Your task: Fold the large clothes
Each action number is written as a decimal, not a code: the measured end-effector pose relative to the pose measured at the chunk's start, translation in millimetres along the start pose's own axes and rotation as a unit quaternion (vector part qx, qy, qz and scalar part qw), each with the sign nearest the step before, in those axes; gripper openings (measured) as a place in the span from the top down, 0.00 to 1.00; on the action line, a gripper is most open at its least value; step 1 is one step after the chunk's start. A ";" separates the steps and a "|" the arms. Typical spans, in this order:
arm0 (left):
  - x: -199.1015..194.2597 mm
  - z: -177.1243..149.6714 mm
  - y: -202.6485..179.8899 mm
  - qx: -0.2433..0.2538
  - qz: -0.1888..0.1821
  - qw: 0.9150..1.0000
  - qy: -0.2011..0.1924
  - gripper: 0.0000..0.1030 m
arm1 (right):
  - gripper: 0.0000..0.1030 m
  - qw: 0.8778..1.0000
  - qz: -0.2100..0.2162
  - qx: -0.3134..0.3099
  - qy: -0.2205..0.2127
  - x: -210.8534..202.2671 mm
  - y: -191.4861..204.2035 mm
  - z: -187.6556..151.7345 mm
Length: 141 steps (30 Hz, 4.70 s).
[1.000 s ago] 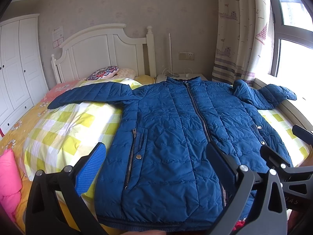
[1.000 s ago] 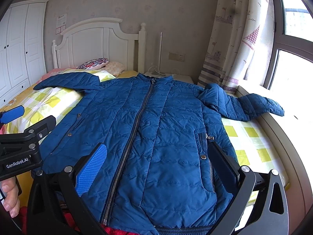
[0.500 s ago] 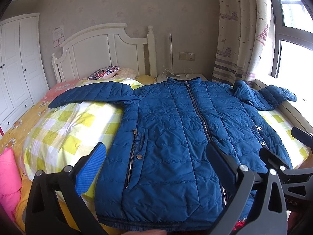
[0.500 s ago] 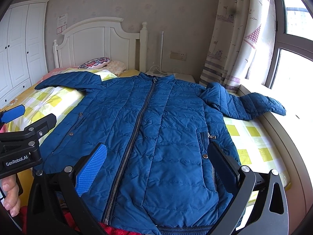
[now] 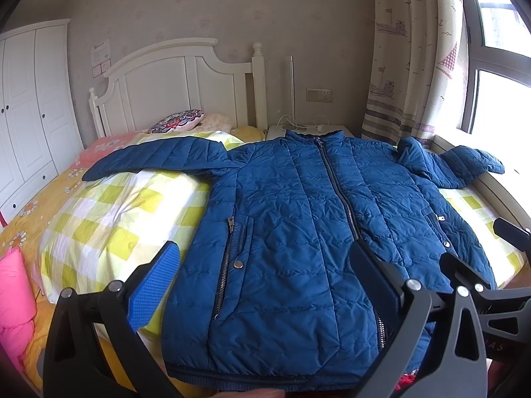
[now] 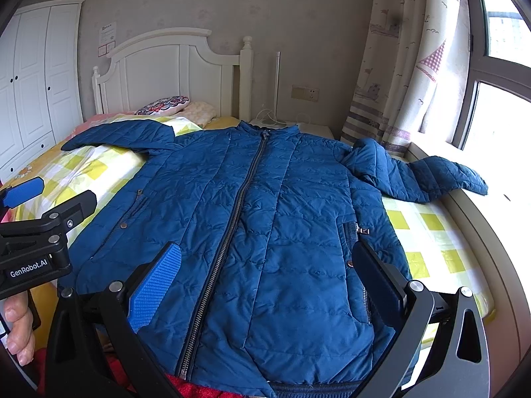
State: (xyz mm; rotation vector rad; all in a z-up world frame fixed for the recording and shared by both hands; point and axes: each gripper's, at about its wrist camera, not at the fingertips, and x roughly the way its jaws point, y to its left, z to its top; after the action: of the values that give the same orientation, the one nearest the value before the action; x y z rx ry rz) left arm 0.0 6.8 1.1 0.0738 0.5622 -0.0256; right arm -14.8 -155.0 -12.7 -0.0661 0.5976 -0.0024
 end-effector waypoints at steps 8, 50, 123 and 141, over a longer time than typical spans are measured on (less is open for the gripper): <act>-1.2 -1.2 1.4 -0.001 0.000 1.000 0.001 0.02 | 0.04 1.000 0.002 0.001 0.001 0.9 -0.2 -1.3; 208.1 31.7 9.2 0.029 -0.027 0.990 0.133 0.02 | 0.04 0.974 -0.054 0.206 0.075 130.1 -188.1 28.1; 328.9 221.2 -78.4 -0.090 -0.256 0.960 0.063 0.83 | 0.21 0.961 -0.065 0.242 0.116 200.2 -227.9 -5.6; 355.2 87.7 78.5 -0.247 -0.245 0.926 0.145 0.83 | 0.21 0.991 -0.034 0.098 0.082 258.0 -165.6 111.0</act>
State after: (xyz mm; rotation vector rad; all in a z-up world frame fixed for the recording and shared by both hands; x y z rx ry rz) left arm 350.5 76.9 -109.5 -0.5660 0.8580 -0.3634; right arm 263.7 -318.9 -55.8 0.1054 0.7558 -0.1338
